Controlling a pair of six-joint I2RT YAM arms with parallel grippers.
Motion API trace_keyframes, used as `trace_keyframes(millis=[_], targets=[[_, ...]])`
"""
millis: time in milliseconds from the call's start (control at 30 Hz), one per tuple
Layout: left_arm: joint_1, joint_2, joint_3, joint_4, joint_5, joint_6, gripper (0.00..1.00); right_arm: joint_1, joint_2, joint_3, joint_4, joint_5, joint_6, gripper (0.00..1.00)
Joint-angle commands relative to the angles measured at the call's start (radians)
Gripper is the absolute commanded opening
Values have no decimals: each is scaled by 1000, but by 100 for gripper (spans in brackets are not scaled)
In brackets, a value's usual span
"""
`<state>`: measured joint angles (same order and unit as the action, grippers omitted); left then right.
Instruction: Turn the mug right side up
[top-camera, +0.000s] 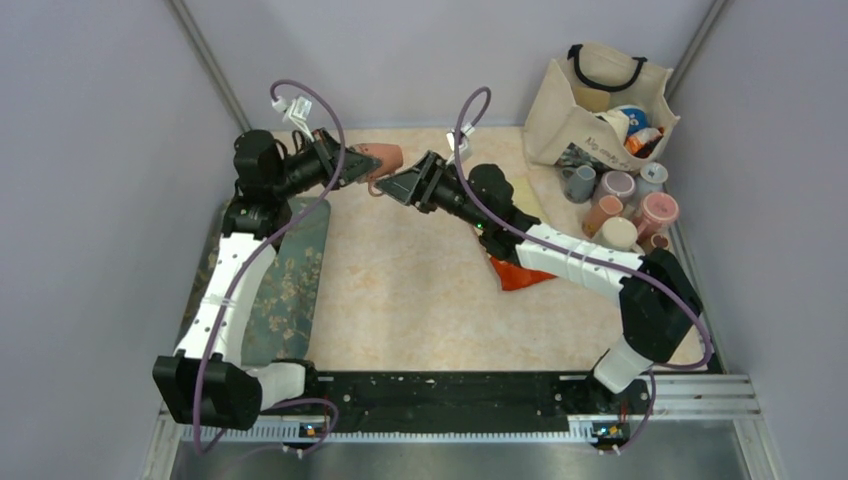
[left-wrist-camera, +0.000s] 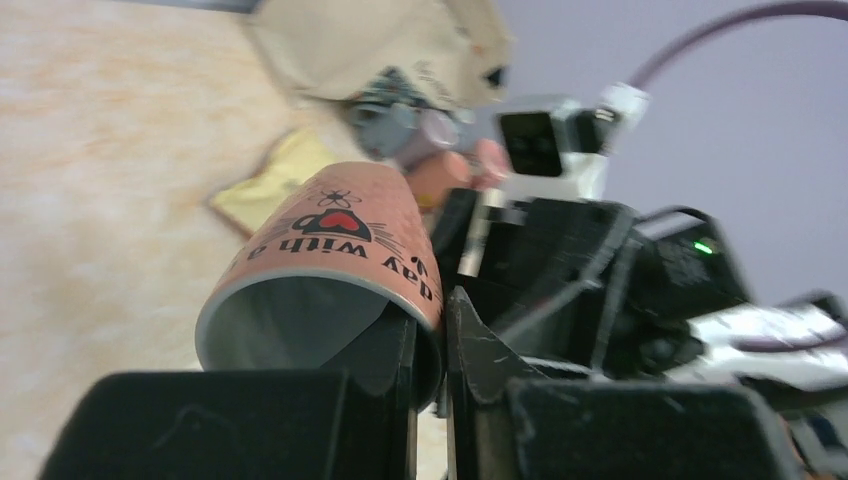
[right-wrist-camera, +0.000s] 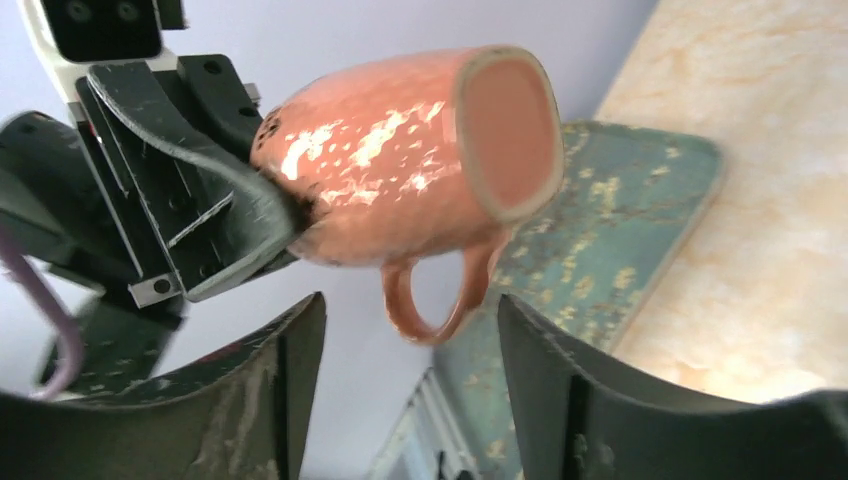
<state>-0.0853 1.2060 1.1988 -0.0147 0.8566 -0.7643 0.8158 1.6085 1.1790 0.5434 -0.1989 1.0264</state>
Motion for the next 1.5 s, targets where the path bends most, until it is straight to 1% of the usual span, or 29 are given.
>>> trace_keyframes(millis=[0, 67, 167, 233, 267, 300, 333, 400, 433, 500, 633, 800, 867, 933, 1033, 1167, 1300, 1333, 1367, 1400, 1433, 1467], targets=[[4, -6, 74, -269, -356, 319, 0, 10, 17, 32, -129, 77, -66, 71], [5, 4, 75, -321, -483, 405, 0, 11, 27, 37, -184, 76, -82, 78], [6, 48, 109, -409, -630, 591, 0, 10, 28, 39, -253, 76, -115, 81], [16, 93, 131, -461, -766, 711, 0, 10, 16, 39, -300, 81, -160, 83], [34, 118, 138, -476, -807, 817, 0, 10, 6, 40, -326, 89, -185, 83], [56, 138, 141, -482, -837, 879, 0, 10, -7, 44, -358, 101, -219, 84], [91, 157, 142, -484, -836, 931, 0, 10, -20, 46, -394, 117, -251, 84], [178, 209, 171, -529, -772, 1016, 0, 10, -53, 48, -461, 146, -317, 84], [232, 243, 204, -565, -736, 1045, 0, 10, -65, 49, -489, 163, -348, 84], [295, 342, 300, -666, -696, 1100, 0, 11, -88, 50, -535, 193, -413, 84], [372, 498, 411, -759, -727, 1203, 0, 8, -121, 60, -638, 281, -495, 85], [447, 668, 541, -858, -702, 1256, 0, -2, -155, 50, -689, 332, -552, 85], [473, 735, 598, -877, -717, 1246, 0, -3, -170, 43, -700, 349, -563, 85], [489, 800, 650, -878, -770, 1231, 0, -4, -181, 38, -705, 356, -574, 85], [508, 892, 746, -945, -753, 1225, 0, -4, -195, 38, -721, 368, -588, 85], [516, 963, 809, -992, -732, 1210, 0, -6, -214, 40, -743, 401, -609, 85], [520, 998, 832, -1039, -695, 1207, 0, -19, -230, 41, -758, 417, -613, 87], [522, 1000, 832, -1043, -691, 1208, 3, -28, -232, 41, -763, 422, -614, 88], [524, 1000, 832, -1043, -688, 1206, 10, -37, -236, 39, -769, 428, -615, 90], [525, 996, 832, -1041, -690, 1204, 21, -44, -239, 40, -777, 437, -614, 92], [527, 988, 832, -1034, -693, 1201, 30, -52, -243, 38, -787, 455, -614, 96], [527, 981, 832, -1026, -699, 1197, 36, -62, -248, 36, -801, 488, -615, 99]])
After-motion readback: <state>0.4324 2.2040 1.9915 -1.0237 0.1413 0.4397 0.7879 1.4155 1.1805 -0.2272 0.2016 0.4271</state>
